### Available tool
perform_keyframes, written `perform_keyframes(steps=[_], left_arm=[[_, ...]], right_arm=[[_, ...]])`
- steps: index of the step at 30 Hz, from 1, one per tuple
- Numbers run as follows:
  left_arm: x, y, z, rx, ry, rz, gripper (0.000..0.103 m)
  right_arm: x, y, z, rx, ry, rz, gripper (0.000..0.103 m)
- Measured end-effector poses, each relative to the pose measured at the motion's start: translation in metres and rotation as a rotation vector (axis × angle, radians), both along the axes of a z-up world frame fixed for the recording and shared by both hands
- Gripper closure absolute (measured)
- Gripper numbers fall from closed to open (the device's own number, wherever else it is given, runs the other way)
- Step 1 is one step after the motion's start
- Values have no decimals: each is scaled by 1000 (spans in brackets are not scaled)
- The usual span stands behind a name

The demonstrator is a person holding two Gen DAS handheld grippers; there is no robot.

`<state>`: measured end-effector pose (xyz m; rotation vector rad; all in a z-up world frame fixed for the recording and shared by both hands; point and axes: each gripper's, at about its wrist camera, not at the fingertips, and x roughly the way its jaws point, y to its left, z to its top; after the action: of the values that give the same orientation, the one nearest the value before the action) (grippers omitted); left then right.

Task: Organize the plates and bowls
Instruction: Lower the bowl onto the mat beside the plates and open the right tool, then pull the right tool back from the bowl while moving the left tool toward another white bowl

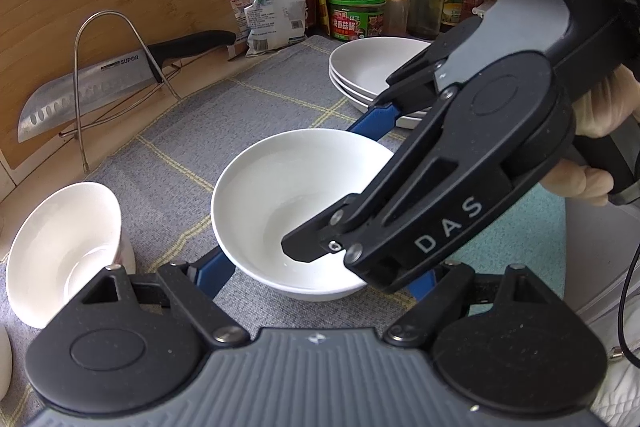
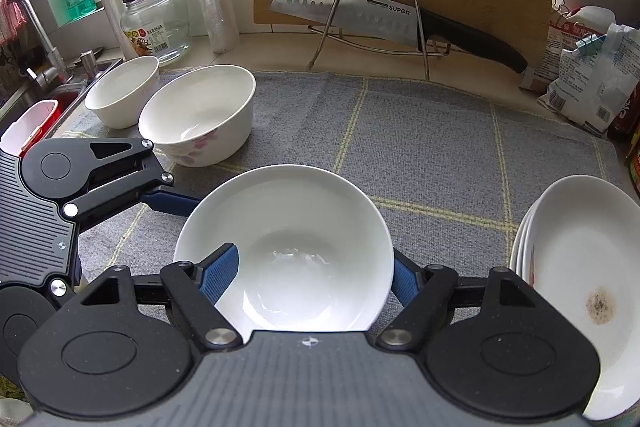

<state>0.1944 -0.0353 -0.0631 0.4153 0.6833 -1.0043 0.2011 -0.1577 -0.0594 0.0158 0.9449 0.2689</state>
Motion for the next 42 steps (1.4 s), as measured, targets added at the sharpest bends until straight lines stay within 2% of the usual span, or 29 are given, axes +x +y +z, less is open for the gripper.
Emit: perform_keyframes(steps=[2, 7, 20, 26, 33, 42], left_arm=[[0, 1, -3, 1, 9, 2, 16], [-2, 11, -3, -26, 7, 37, 1], [-17, 54, -1, -38, 56, 237, 1], [-25, 76, 4, -56, 37, 323, 1], [-26, 112, 5, -71, 54, 391, 1], [-31, 131, 9, -61, 40, 492, 1]], right_arm=[[1, 1, -2, 11, 9, 5, 18], [-4, 0, 0, 7, -9, -13, 0], [-24, 11, 21, -59, -88, -33, 0], [-29, 31, 31, -67, -131, -30, 0], [-37, 62, 35, -94, -153, -44, 0], [-37, 76, 36, -87, -172, 44, 0]])
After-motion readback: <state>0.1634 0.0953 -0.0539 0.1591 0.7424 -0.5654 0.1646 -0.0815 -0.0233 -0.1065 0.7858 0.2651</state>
